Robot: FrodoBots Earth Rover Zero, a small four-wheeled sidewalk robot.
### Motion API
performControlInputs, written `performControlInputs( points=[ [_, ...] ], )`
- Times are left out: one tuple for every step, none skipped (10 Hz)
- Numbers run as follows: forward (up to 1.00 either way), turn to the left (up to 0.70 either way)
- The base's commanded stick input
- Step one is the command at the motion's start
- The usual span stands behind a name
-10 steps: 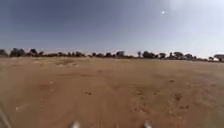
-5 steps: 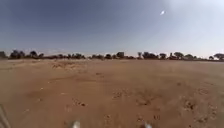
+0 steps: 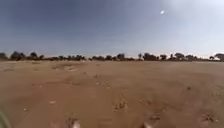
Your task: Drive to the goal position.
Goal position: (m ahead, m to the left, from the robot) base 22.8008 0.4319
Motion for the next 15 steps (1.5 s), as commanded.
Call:
performControlInputs(
  points=[
    [0.70,0.00],
    [0.70,0.00],
    [0.70,0.00],
    [0.70,0.00],
    [0.70,0.00],
    [0.70,0.00],
    [0.70,0.00],
    [0.70,0.00],
    [0.70,0.00],
    [0.70,0.00],
    [0.70,0.00],
    [0.70,0.00],
    [0.70,0.00],
    [0.70,0.00],
    [0.70,0.00]
  ],
)
